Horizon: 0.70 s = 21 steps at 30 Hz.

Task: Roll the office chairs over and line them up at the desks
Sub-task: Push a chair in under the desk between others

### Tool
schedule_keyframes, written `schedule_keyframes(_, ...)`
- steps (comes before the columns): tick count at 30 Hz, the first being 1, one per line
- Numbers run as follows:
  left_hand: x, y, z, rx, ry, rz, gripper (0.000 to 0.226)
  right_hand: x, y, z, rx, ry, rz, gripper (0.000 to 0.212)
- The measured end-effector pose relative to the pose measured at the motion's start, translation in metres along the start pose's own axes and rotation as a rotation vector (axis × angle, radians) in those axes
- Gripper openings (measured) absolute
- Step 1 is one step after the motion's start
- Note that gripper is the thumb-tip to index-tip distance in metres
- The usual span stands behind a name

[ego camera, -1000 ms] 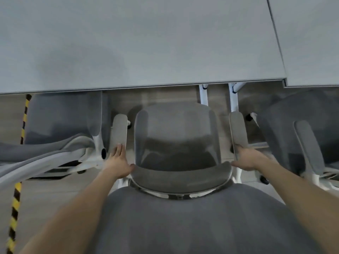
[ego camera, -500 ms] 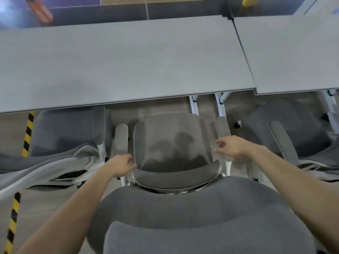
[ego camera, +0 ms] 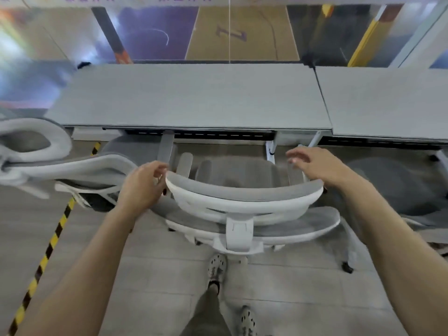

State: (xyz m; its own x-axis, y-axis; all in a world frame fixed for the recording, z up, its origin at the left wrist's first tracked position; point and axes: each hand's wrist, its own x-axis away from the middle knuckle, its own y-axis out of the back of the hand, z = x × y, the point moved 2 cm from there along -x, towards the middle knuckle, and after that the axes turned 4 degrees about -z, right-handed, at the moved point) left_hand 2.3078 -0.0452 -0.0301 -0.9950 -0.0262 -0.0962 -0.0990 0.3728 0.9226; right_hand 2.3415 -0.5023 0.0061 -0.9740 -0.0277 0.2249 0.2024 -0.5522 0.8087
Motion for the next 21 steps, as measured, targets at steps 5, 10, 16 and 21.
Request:
schedule_keyframes(5,0.08,0.01,-0.016,0.069,-0.064,-0.331,0.019,0.077,0.005,-0.011,-0.231,-0.055,-0.519,0.027)
schedule_keyframes(10,0.133,-0.025,-0.034,-0.044,-0.358,-0.46,0.043,0.173,-0.064,0.008,-0.041,0.286,-0.95,0.026)
schedule_keyframes(16,0.13,-0.056,-0.053,-0.028,-0.56,-0.17,0.08,0.174,-0.154,0.025,0.253,0.469,-0.57,0.101)
schedule_keyframes(21,0.117,-0.058,-0.045,-0.099,-0.634,-0.161,0.108,0.158,-0.157,0.025,0.291,0.482,-0.631,0.114)
